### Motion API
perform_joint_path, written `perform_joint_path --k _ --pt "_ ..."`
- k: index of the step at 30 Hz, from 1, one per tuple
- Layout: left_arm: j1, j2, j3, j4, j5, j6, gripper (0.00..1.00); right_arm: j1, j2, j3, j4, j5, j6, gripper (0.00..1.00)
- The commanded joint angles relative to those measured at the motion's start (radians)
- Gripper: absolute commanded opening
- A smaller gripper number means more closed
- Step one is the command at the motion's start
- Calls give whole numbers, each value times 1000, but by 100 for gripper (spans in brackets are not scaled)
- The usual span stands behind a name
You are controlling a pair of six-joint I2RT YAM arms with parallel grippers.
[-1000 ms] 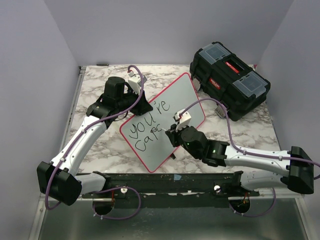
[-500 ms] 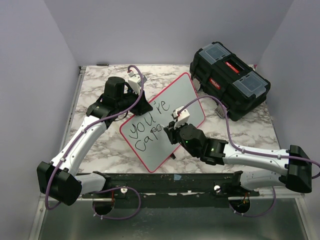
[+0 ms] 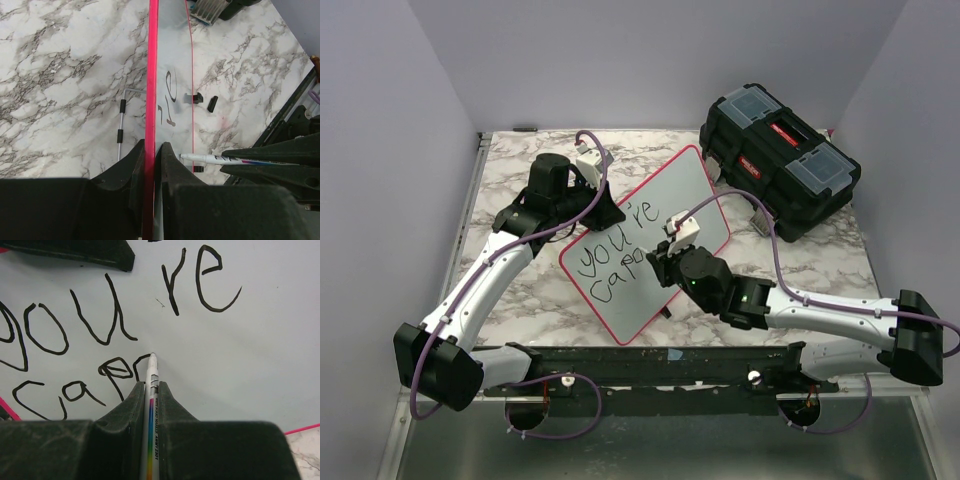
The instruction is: Write a sentence on the whiteboard
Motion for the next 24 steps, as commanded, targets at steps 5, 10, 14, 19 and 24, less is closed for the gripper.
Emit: perform_joint_path --k 5,10,14,19,24 --pt "-24 0 -27 -82 -53 99 0 -2 -19 -64 14 -28 60 1" --pt "-24 3 -27 -81 -51 98 0 -2 -33 -93 12 -32 80 1" --pt "-24 3 -26 -82 -54 98 0 -2 -45 -103 5 -31 85 1" --pt "-24 3 -26 -82 -54 99 0 -1 -59 -110 -7 -24 87 1" --pt "-24 1 -26 -82 -54 99 0 -2 -75 -113 -20 -15 91 1"
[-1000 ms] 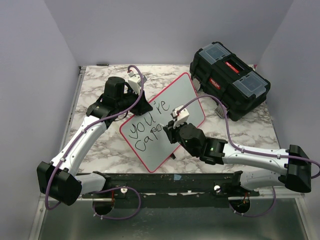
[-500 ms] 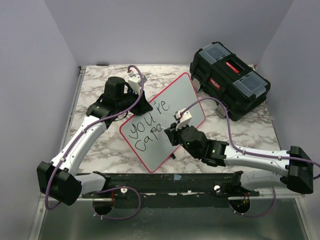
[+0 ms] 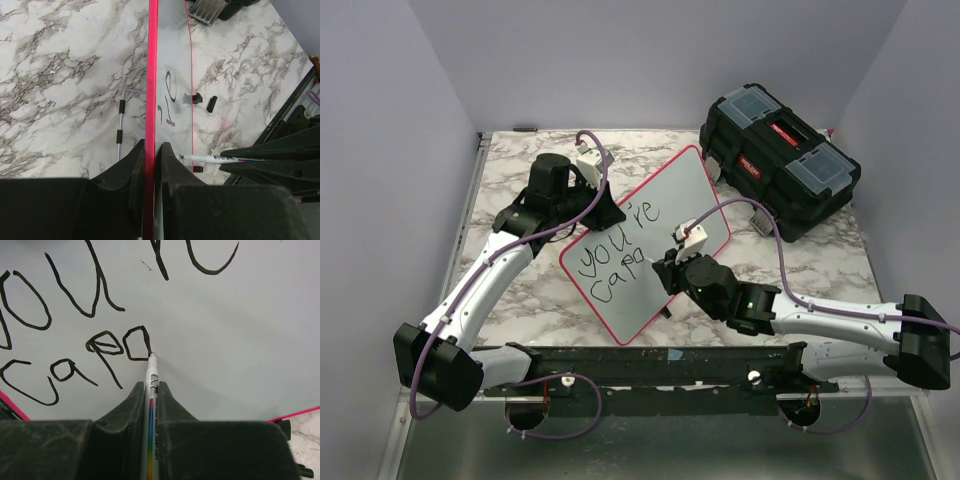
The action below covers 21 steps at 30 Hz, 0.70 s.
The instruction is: Write a sentence on the whiteboard
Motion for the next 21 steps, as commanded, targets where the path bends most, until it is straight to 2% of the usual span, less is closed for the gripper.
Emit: perform_joint_path --k 1,11,21 --pt "-22 1 -27 -84 -55 99 0 -1 -27 -16 -37 5 13 1" --pt "-23 1 -25 -82 -49 99 0 -1 -68 18 -65 54 -13 1" --pt "-25 1 -26 -82 -43 96 0 -2 -32 65 -16 93 -45 1"
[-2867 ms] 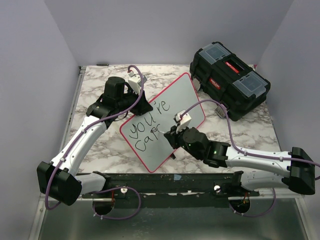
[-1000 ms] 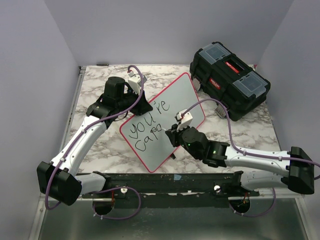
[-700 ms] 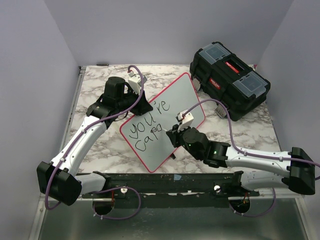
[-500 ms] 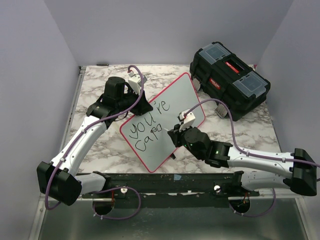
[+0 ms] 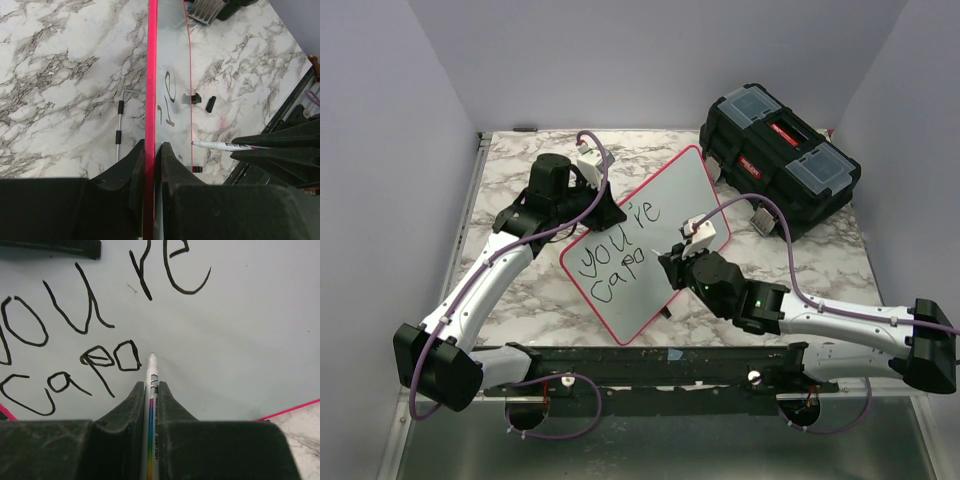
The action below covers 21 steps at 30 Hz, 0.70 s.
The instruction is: Write a sentence on the whiteboard
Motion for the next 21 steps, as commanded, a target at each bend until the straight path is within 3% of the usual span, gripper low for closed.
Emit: perform_joint_path --k 1,21 --pt "-20 4 -26 -84 -44 97 0 -1 29 66 40 45 -30 1" --pt "-25 2 -26 -86 -50 99 0 -2 137 125 125 99 -77 1"
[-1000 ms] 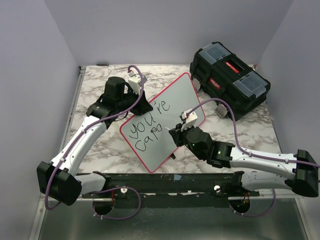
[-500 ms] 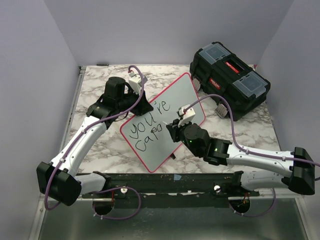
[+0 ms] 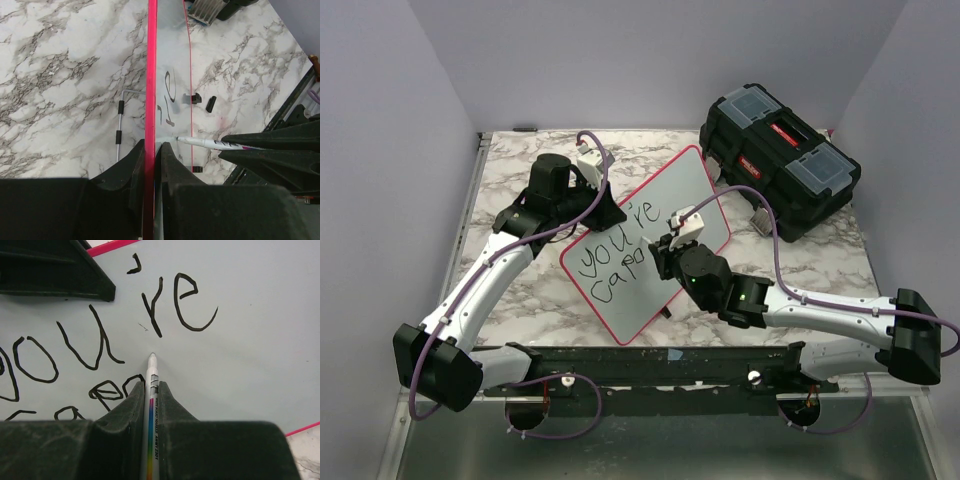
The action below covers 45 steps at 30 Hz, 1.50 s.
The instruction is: Write a sentence on the whiteboard
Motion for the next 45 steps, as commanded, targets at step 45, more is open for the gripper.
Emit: perform_joint_path --k 45 --pt "-23 8 -26 -86 -53 99 0 -2 -51 -73 -31 -45 115 1"
